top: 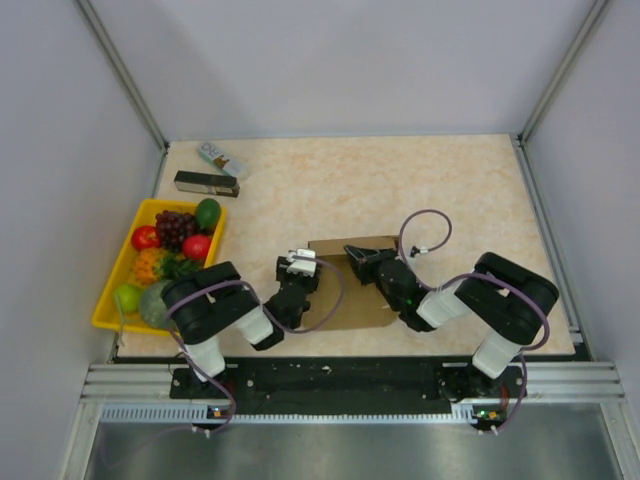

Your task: Fold the paper box

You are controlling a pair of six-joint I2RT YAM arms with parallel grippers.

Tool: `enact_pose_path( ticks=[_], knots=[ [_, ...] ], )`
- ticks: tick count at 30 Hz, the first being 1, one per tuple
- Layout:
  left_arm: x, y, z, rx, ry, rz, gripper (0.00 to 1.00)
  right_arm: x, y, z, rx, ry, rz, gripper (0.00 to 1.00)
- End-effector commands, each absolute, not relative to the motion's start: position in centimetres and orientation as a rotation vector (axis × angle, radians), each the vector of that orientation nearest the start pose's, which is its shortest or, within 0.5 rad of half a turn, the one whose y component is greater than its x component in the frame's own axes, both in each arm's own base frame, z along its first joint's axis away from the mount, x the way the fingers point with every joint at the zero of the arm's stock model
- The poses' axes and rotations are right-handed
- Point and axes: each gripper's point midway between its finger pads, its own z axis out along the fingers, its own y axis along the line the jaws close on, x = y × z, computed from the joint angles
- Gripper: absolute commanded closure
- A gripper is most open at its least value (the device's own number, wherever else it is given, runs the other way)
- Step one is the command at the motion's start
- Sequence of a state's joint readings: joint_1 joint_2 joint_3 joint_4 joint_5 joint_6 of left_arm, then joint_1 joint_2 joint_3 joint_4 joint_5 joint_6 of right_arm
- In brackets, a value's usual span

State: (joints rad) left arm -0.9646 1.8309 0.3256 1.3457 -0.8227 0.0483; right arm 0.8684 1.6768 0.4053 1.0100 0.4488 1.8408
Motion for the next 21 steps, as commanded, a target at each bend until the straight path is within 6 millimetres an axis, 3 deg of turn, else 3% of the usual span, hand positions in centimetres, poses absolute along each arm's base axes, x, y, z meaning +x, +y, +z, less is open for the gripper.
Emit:
enact_pose_path(
  ticks=[1, 4, 5, 6, 7, 10, 13, 16, 17, 21],
  knots=[
    [29.2, -19.6, 10.1, 0.005, 1.576, -0.205, 0.38, 30.4, 28.9, 9.7, 1.245, 1.663, 1.371, 0.87],
    [27.6, -19.3, 10.9, 0.017, 1.576, -0.308, 0.37, 30.4, 29.1, 9.9, 1.239, 1.668, 1.375, 0.84],
    [27.0, -20.0, 11.1, 0.062, 1.579, -0.368, 0.37, 30.5, 29.0, 10.1, 1.231, 1.664, 1.377, 0.83],
    [26.5, -20.3, 12.3, 0.031, 1.561, -0.444, 0.37, 30.5, 29.0, 10.1, 1.229, 1.664, 1.375, 0.82],
    [26.1, -20.6, 10.7, 0.081, 1.632, -0.425, 0.36, 30.6, 29.0, 10.1, 1.228, 1.665, 1.374, 0.82],
    [25.4, -22.2, 10.4, 0.178, 1.683, -0.479, 0.36, 30.7, 29.4, 10.5, 1.214, 1.657, 1.39, 0.82],
    [25.0, -21.9, 10.4, 0.181, 1.671, -0.493, 0.35, 30.7, 29.7, 11.0, 1.193, 1.665, 1.398, 0.8],
    [24.6, -22.2, 11.8, 0.17, 1.632, -0.562, 0.36, 30.5, 29.4, 10.8, 1.18, 1.68, 1.375, 0.75],
    [24.2, -22.5, 11.2, 0.202, 1.662, -0.568, 0.36, 30.3, 29.3, 11.1, 1.174, 1.679, 1.378, 0.67],
    [22.9, -22.9, 12.5, 0.23, 1.69, -0.639, 0.36, 29.4, 29.5, 11.5, 1.127, 1.733, 1.38, 0.45]
  ],
)
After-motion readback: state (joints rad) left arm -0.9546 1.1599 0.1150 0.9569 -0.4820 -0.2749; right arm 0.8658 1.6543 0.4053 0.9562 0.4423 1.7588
